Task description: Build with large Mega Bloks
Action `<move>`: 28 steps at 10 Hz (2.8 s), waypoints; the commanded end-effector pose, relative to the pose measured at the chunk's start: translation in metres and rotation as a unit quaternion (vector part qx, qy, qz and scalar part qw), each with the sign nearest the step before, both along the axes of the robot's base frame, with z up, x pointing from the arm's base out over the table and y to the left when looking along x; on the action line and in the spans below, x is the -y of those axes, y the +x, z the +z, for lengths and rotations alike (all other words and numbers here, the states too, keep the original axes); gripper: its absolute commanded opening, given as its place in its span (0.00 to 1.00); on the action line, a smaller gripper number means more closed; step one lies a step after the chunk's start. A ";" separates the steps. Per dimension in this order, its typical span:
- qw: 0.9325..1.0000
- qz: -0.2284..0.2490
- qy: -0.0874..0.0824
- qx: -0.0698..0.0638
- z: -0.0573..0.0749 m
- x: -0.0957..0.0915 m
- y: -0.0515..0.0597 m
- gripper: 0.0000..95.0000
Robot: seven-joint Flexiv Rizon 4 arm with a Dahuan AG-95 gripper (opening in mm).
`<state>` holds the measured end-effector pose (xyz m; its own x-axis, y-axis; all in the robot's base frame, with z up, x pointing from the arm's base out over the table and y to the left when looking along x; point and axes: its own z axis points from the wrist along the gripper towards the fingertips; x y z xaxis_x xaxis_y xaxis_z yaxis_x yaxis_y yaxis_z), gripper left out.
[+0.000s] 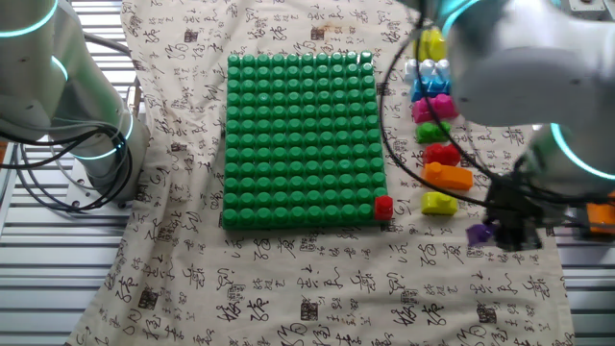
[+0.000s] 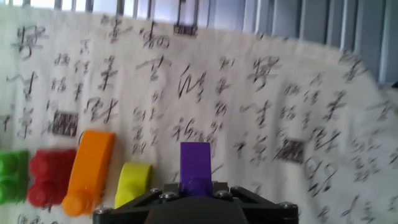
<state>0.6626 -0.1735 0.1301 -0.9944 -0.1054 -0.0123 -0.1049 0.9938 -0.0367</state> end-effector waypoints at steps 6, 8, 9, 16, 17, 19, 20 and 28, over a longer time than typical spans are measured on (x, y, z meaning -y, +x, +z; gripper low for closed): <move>0.999 -0.038 0.005 -0.008 -0.003 -0.026 -0.026 0.00; 0.999 -0.042 0.005 -0.008 0.001 -0.033 -0.035 0.00; 0.999 -0.053 0.005 -0.012 0.007 -0.039 -0.042 0.00; 0.998 -0.063 0.007 -0.009 0.005 -0.052 -0.062 0.00; 0.998 -0.056 0.005 -0.011 0.005 -0.052 -0.062 0.00; 0.999 -0.029 0.006 -0.017 0.005 -0.052 -0.062 0.00; 1.000 -0.021 0.005 -0.023 0.005 -0.052 -0.062 0.00; 0.999 -0.011 0.012 -0.036 0.005 -0.052 -0.062 0.00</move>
<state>0.6023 -0.1217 0.1342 -0.9947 -0.0827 0.0608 -0.0832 0.9965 -0.0058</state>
